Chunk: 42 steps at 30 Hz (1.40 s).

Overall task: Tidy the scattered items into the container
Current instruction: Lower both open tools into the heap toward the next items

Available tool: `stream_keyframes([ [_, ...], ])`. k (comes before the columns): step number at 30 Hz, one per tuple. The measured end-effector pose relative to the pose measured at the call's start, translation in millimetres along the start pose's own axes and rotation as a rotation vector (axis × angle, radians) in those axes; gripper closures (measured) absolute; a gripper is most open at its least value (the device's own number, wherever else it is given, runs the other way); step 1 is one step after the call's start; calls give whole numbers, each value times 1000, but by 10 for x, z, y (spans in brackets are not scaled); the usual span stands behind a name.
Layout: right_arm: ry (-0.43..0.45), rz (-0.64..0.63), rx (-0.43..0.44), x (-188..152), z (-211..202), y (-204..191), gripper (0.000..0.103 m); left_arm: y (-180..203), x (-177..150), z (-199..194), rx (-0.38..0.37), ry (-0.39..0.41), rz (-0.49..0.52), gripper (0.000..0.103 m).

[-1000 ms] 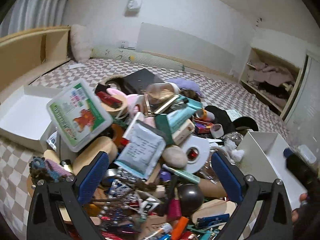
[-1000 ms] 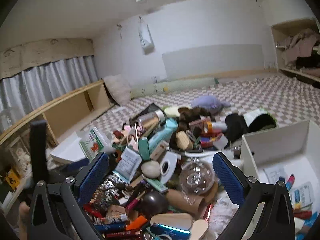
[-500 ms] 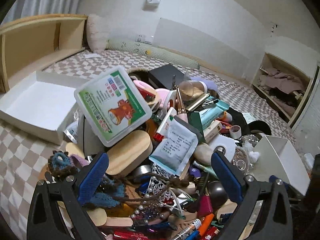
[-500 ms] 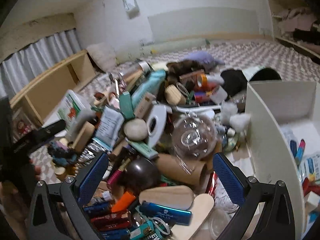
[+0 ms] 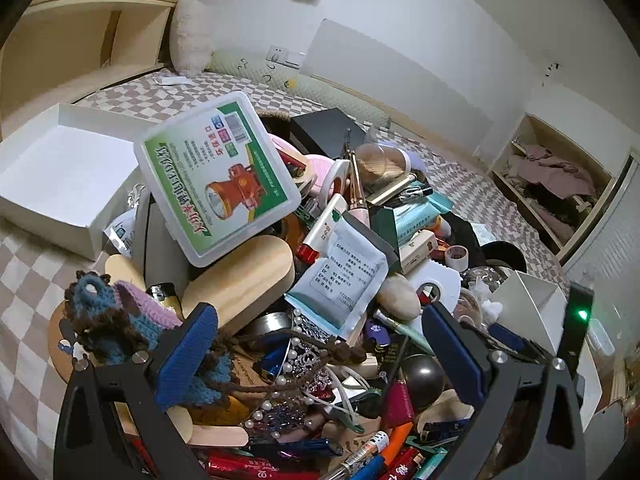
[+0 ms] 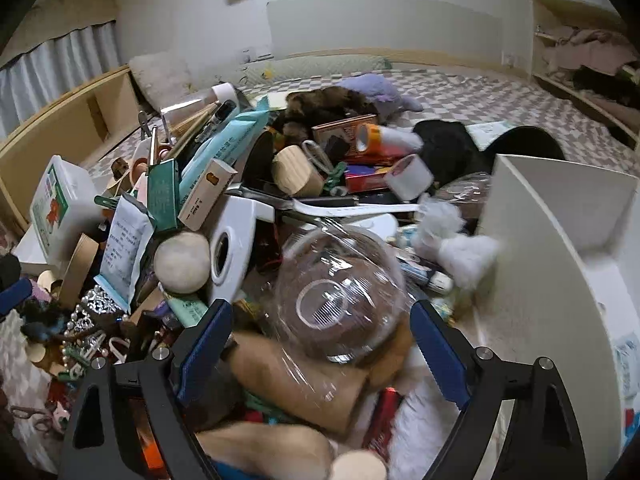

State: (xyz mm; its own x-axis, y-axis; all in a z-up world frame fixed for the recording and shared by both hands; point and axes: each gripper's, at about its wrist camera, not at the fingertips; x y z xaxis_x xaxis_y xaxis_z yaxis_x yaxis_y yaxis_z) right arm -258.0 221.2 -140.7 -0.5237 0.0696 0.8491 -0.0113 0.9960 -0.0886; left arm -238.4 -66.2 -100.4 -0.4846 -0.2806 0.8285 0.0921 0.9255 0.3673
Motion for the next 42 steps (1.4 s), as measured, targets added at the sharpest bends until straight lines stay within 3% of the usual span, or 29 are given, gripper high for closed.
stream_keyframes([
  [8, -26, -79, 52, 38, 216, -82, 14, 49, -32, 35, -48, -12, 2, 1],
  [14, -27, -63, 130, 32, 180, -88, 43, 80, -46, 47, -82, -14, 3, 3],
  [19, -12, -43, 166, 17, 84, -70, 60, 121, -59, 48, -117, -12, 10, 3],
  [21, -5, -25, 152, 17, 46, 3, 84, 162, -67, 42, -137, -8, 21, 3],
  [22, -8, -13, 152, 16, 44, 51, 87, 194, -75, 37, -148, -5, 30, 4],
  [24, -21, 39, 173, 7, 55, 158, 88, 254, -95, 29, -169, -4, 47, 5],
  [26, -29, 83, 185, 0, 47, 236, 88, 348, -133, 35, -195, -10, 79, 16],
  [34, -6, 118, 207, 19, -154, 301, 95, 678, -332, 96, -254, -48, 212, 29],
  [37, 9, 135, 220, 40, -231, 333, 96, 741, -385, 120, -271, -55, 231, 30],
  [42, 26, 154, 244, 61, -319, 375, 96, 756, -471, 239, -266, -86, 223, 42],
])
Point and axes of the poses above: each gripper's, at about its wrist camera, not at the fingertips, and z roughly the way its jaws point, y to its right, x to its top, and after that the axes turned 15 degrees about y, right-handed
